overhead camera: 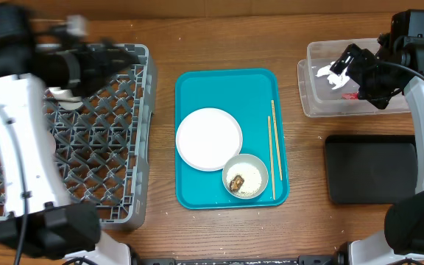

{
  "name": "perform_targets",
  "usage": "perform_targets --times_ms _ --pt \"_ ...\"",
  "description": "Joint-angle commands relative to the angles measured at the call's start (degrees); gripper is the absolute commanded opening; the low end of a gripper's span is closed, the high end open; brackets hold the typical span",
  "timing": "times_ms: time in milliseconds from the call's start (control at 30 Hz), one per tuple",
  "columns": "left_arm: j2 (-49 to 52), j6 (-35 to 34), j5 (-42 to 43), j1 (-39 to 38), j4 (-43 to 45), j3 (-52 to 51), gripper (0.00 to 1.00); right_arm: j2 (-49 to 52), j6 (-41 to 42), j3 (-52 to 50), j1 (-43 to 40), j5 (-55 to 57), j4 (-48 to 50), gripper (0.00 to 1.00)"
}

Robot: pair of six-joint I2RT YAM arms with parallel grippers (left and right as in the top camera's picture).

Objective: Sort waste into correct bins and load items into the dishwasher
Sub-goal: 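Release the saucer and raise the left gripper from the rack, then move the left gripper over the chopsticks on the tray and grasp one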

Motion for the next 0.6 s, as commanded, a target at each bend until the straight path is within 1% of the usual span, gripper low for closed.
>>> perform_targets --times_ms 0,100,133,200,267,300,400,467,567 --pt "1.29 0.00 1.90 -10.25 1.29 0.13 1.00 -0.42 0.20 -0.04 -0.09 -0.20 0.33 1.00" --pt "3.39 -0.31 -0.50 -19.08 3.91 0.13 1.00 -0.42 0.20 -0.02 -0.09 -0.20 0.33 1.00" --pt "4.28 -1.73 -2.40 -22.14 5.01 0.13 1.00 -0.42 0.20 -0.04 -0.09 -0.20 0.33 1.00" --pt "6.08 -6.43 -7.52 -27.34 6.73 0.13 1.00 -0.42 0.20 -0.02 -0.09 -0.20 0.33 1.00" --pt "7.93 -12.24 -13.07 -31.82 8.31 0.13 0.96 -0.42 0.20 -0.04 -0.09 -0.20 0.33 1.00" --pt "9.05 -15.32 -16.20 -34.18 9.22 0.13 0.91 -0.42 0.20 -0.02 -0.09 -0.20 0.33 1.00" --pt "12.02 -22.84 -25.22 -39.78 11.74 0.13 0.85 -0.42 0.20 -0.02 -0.09 -0.20 0.33 1.00" --pt "13.79 -27.41 -31.74 -42.75 13.25 0.13 0.84 -0.42 0.20 -0.02 -0.09 -0.20 0.33 1.00" --pt "16.13 -31.41 -41.64 -46.45 15.43 0.13 0.77 -0.42 0.20 -0.04 -0.09 -0.20 0.33 1.00"
